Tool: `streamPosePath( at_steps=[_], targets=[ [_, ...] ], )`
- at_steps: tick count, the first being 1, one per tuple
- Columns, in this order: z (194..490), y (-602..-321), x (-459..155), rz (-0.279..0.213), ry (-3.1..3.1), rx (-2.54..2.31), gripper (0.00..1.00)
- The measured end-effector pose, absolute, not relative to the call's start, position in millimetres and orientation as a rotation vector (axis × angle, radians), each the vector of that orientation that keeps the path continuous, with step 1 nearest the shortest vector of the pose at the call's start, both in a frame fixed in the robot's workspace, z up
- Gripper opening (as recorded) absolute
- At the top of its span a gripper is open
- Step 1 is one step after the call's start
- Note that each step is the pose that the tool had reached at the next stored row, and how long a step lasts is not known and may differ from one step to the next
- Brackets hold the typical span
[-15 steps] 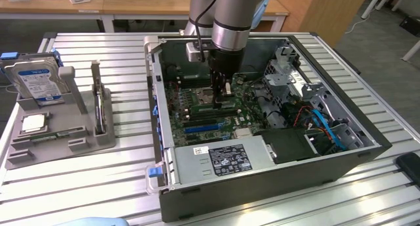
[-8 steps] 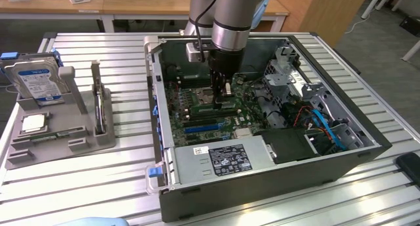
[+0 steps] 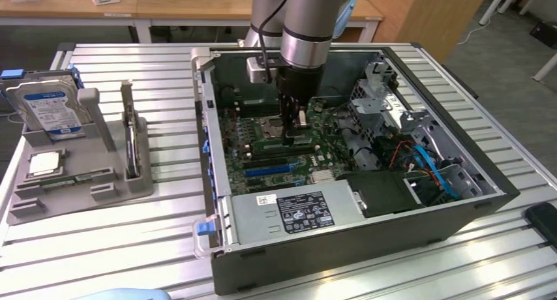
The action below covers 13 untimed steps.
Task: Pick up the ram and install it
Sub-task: 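Insert the ram into the slot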
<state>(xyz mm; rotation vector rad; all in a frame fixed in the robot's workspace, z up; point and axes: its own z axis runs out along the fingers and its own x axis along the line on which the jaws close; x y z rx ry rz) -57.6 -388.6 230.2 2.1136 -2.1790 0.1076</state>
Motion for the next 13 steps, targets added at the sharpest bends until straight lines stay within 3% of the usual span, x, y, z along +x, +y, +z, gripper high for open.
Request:
streamPosePath(
  at_steps=[13],
  targets=[
    [228.0, -388.5, -57.5, 0.108, -2.175, 2.118, 0.13]
  ],
)
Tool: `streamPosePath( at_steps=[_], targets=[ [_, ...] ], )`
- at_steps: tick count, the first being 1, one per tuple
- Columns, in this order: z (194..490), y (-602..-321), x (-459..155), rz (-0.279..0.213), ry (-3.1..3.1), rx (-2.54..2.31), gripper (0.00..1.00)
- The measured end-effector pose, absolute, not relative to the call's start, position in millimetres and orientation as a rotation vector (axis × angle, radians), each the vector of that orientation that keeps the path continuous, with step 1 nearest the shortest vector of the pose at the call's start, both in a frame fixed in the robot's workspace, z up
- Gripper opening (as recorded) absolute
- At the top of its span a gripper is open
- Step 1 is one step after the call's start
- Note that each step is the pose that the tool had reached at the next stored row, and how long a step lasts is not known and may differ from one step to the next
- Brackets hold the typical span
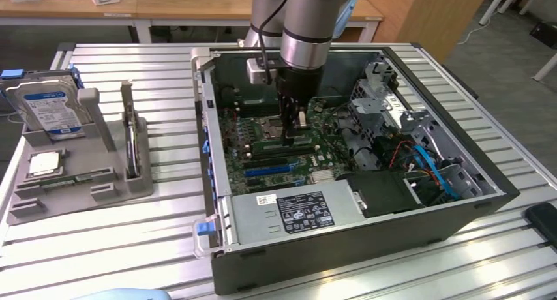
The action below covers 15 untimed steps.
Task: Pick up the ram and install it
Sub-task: 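Insert the ram into the slot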
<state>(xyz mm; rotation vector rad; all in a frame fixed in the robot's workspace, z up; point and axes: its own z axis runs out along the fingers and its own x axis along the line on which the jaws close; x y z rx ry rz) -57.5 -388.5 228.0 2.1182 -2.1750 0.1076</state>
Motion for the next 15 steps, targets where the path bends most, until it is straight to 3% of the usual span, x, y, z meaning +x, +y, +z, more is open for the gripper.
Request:
streamPosePath(
  at_steps=[15],
  targets=[
    [223.8, -388.2, -57.5, 0.108, -2.175, 2.118, 0.13]
  ],
)
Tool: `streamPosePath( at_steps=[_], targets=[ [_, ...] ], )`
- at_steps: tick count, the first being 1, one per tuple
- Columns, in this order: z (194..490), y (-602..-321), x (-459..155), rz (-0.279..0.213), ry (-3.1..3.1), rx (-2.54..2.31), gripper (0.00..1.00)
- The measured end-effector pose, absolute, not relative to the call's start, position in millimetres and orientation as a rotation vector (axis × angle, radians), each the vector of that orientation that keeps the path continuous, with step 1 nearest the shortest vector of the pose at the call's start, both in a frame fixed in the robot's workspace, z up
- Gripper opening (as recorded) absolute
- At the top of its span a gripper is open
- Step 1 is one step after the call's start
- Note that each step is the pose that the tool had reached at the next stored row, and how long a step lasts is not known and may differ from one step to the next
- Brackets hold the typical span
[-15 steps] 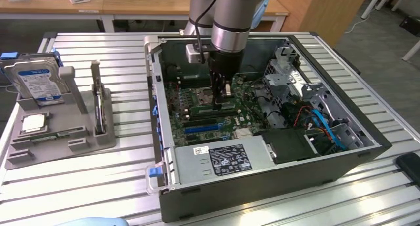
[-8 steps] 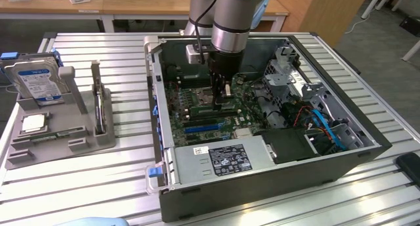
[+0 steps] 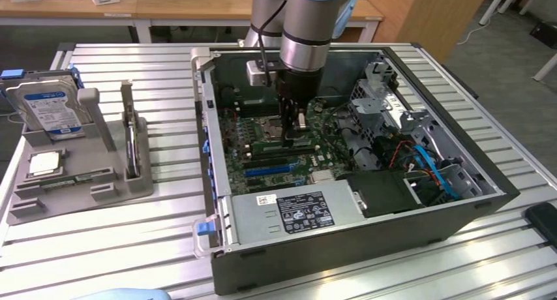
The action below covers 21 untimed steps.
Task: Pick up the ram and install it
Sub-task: 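Insert the ram into the slot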
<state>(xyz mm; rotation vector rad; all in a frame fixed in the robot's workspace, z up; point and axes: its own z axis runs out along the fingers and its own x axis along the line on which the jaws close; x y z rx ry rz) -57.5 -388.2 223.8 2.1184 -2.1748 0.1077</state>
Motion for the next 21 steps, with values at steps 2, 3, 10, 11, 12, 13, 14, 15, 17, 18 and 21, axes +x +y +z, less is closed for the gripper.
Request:
streamPosePath(
  at_steps=[2, 3, 10, 11, 12, 13, 14, 15, 17, 18, 21],
  targets=[
    [223.4, -388.1, -57.5, 0.108, -2.175, 2.119, 0.13],
    [223.3, -388.1, -57.5, 0.108, -2.175, 2.119, 0.13],
    [223.4, -388.1, -56.6, 0.106, -2.173, 2.118, 0.13],
    [223.6, -388.1, -56.2, 0.105, -2.173, 2.118, 0.13],
    [223.6, -388.1, -55.9, 0.105, -2.173, 2.118, 0.13],
    [223.5, -388.1, -55.9, 0.105, -2.172, 2.118, 0.13],
    [223.5, -388.1, -55.9, 0.104, -2.172, 2.118, 0.13],
    [223.6, -388.1, -55.8, 0.104, -2.171, 2.119, 0.13],
    [223.6, -388.1, -55.6, 0.104, -2.168, 2.122, 0.13],
    [223.6, -388.1, -55.5, 0.104, -2.167, 2.123, 0.13],
    [223.6, -388.1, -55.3, 0.104, -2.165, 2.125, 0.13]
  ],
)
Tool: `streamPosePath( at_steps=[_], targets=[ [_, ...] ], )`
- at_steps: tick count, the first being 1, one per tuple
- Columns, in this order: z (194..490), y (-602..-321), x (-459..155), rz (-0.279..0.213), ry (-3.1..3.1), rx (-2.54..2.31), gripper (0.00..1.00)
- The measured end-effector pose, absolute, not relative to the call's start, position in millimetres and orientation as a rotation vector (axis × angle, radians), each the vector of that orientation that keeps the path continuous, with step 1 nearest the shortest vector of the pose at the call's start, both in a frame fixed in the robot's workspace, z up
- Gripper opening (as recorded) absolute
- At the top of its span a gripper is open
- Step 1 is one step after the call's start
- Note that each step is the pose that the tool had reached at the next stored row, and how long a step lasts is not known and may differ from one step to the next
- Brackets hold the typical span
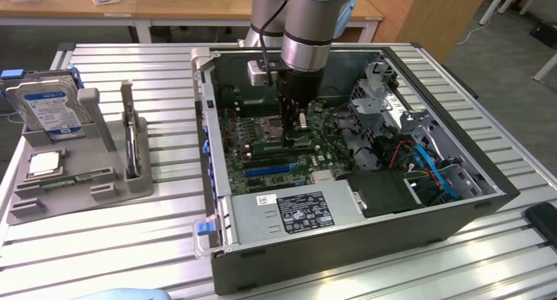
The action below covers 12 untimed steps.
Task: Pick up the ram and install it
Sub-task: 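Insert the ram into the slot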
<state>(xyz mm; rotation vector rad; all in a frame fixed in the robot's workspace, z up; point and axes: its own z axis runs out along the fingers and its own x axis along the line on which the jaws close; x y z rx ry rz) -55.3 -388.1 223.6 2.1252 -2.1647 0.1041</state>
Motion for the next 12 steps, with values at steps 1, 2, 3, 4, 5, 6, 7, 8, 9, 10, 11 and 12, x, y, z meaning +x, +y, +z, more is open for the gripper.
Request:
streamPosePath(
  at_steps=[1, 2, 3, 4, 5, 6, 7, 8, 9, 10, 11, 12],
  targets=[
    [223.6, -388.1, -55.2, 0.104, -2.164, 2.126, 0.13],
    [223.6, -388.1, -55.1, 0.104, -2.163, 2.127, 0.13],
    [223.6, -388.1, -55.0, 0.104, -2.162, 2.128, 0.13],
    [223.5, -388.1, -54.9, 0.104, -2.162, 2.128, 0.13],
    [223.5, -388.1, -54.8, 0.104, -2.161, 2.129, 0.13],
    [223.5, -388.1, -54.8, 0.105, -2.16, 2.13, 0.13],
    [223.5, -388.1, -54.8, 0.105, -2.16, 2.13, 0.13],
    [223.4, -388.1, -54.7, 0.105, -2.159, 2.131, 0.13],
    [223.2, -388.1, -54.7, 0.105, -2.158, 2.132, 0.13],
    [223.1, -388.1, -54.6, 0.105, -2.158, 2.133, 0.13],
    [223.0, -388.1, -54.7, 0.105, -2.158, 2.133, 0.13],
    [222.9, -388.1, -54.7, 0.105, -2.157, 2.133, 0.13]
  ],
)
